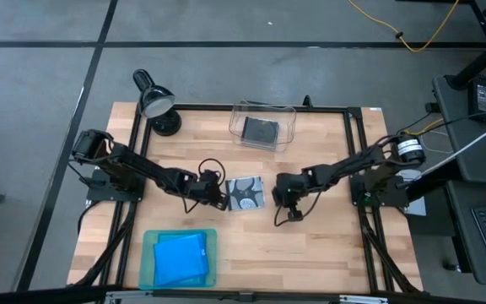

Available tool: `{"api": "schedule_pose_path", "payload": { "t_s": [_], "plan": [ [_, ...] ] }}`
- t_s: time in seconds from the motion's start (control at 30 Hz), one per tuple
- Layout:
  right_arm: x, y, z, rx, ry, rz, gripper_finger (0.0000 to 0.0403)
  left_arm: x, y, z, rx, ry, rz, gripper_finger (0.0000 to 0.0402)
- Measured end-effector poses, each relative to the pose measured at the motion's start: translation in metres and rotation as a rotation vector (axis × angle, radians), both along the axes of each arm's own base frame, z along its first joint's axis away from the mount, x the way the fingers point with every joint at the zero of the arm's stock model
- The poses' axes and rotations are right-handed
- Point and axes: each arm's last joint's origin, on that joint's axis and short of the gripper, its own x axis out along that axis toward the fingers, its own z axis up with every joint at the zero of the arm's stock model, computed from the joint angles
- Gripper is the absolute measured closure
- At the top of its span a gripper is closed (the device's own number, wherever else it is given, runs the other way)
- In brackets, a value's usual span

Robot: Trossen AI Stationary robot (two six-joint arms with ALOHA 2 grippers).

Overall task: Pick & place jewel cases by type
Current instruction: Put the black CD case into the transparent bin

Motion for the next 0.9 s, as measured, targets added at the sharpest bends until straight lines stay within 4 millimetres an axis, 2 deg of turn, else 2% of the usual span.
{"api": "schedule_pose_path", "payload": {
  "t_s": [0.3, 0.47, 0.7, 0.9],
  "plan": [
    [0.003, -0.027, 0.000, -0.061, -0.034, -0.045, 0.0395, 0.001, -0.002, 0.001, 0.013, -0.038, 0.076, 0.0264],
    [0.005, -0.036, 0.001, -0.096, -0.065, -0.065, 0.0396, 0.001, -0.001, 0.002, 0.021, -0.050, 0.124, 0.0232],
    [0.012, -0.040, -0.006, -0.096, -0.057, -0.073, 0.0396, 0.002, 0.002, -0.001, 0.027, -0.050, 0.156, 0.0209],
    [0.024, -0.039, -0.009, -0.061, -0.060, -0.051, 0.0396, 0.007, 0.002, -0.011, 0.010, -0.049, 0.177, 0.0205]
  ]
}}
